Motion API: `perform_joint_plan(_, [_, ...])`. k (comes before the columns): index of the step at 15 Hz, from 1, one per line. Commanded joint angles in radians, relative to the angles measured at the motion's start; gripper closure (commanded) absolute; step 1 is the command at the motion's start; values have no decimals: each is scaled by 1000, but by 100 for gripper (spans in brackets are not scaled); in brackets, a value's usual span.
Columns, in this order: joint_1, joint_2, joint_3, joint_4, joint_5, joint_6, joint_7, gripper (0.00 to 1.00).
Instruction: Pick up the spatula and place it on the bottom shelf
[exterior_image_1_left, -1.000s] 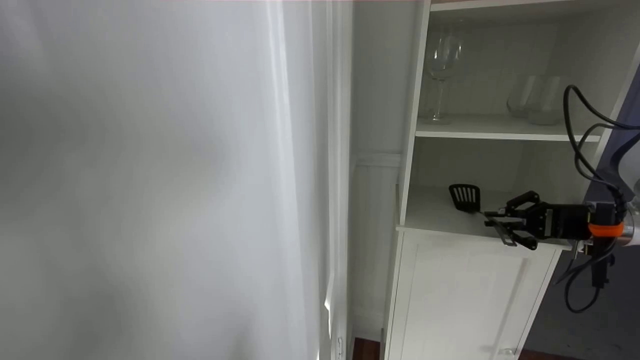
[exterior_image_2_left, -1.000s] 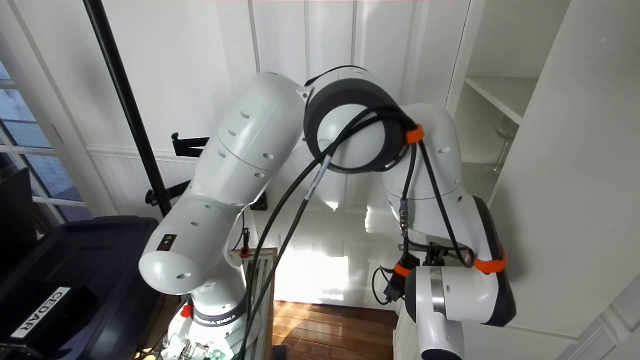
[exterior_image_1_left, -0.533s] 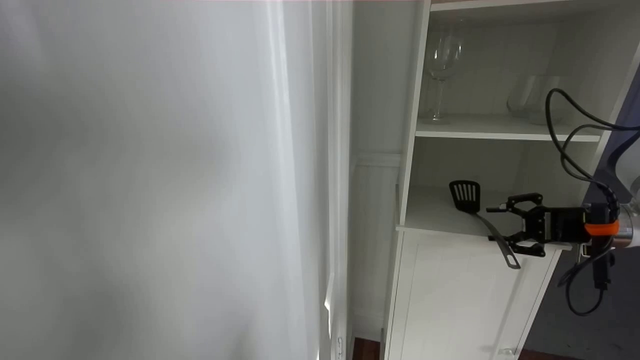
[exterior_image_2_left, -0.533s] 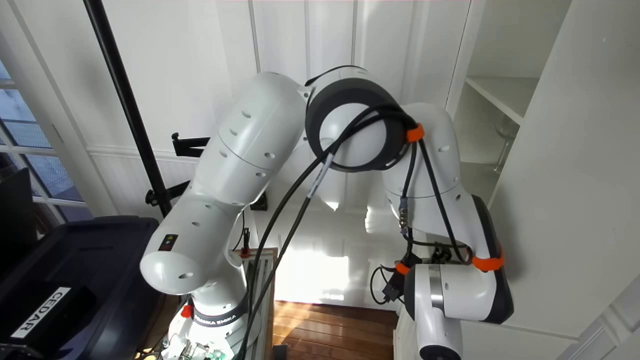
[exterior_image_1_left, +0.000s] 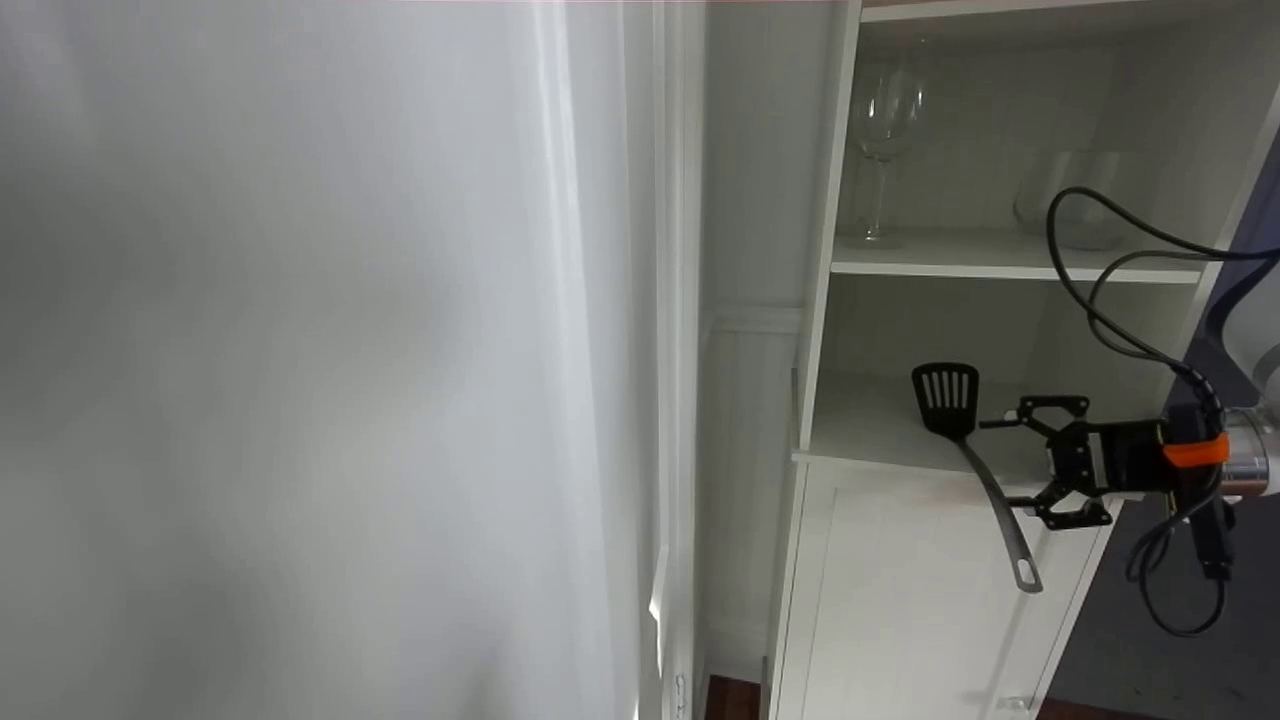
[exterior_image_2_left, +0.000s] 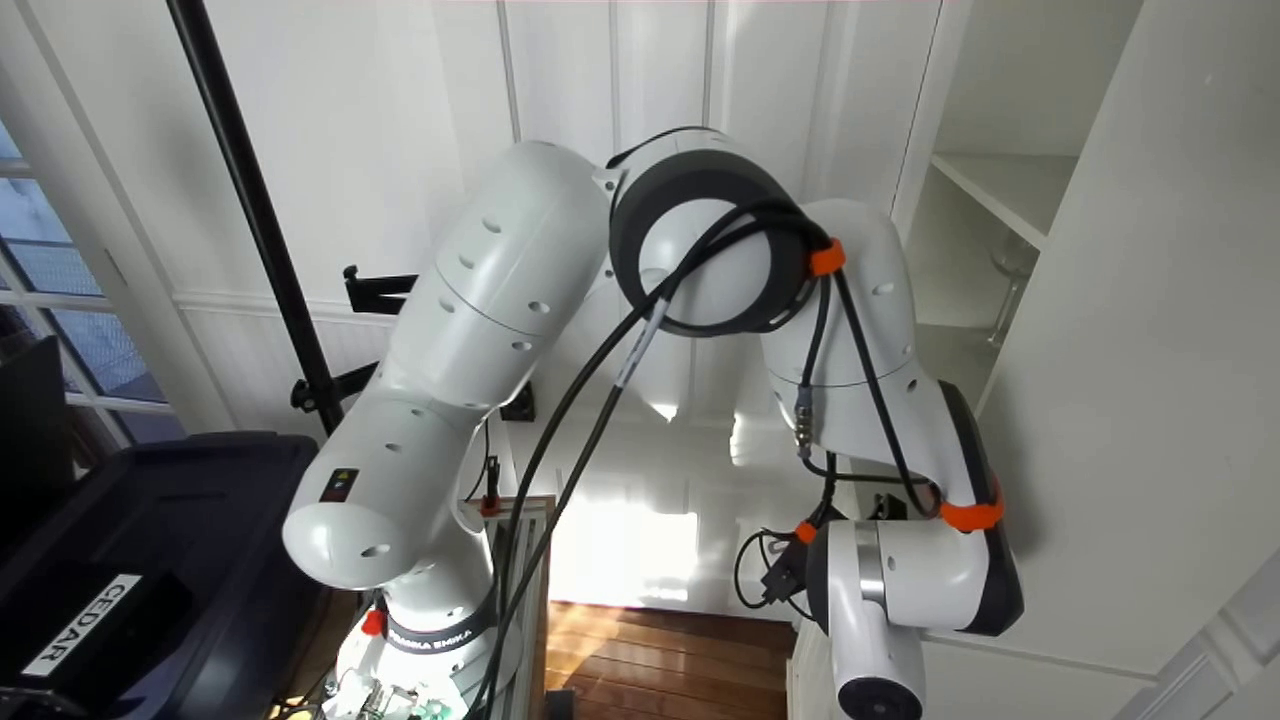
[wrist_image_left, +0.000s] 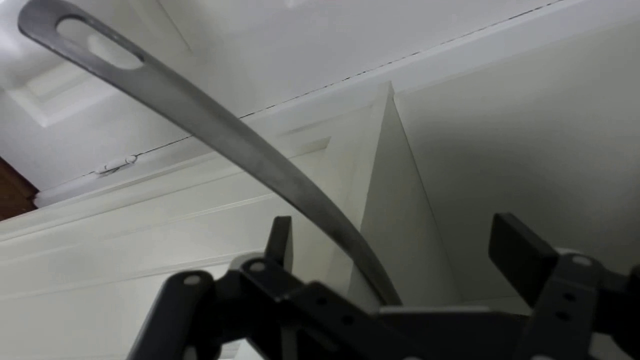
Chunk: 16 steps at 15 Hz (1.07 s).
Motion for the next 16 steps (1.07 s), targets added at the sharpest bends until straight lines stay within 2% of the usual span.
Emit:
perform_joint_plan(1, [10, -23, -10, -5, 34, 24, 56, 0])
perform_joint_plan(6, [13, -19, -12, 0, 24, 28, 92, 0])
perform_joint_plan(16, [44, -68, -34, -26, -44, 163, 93, 0])
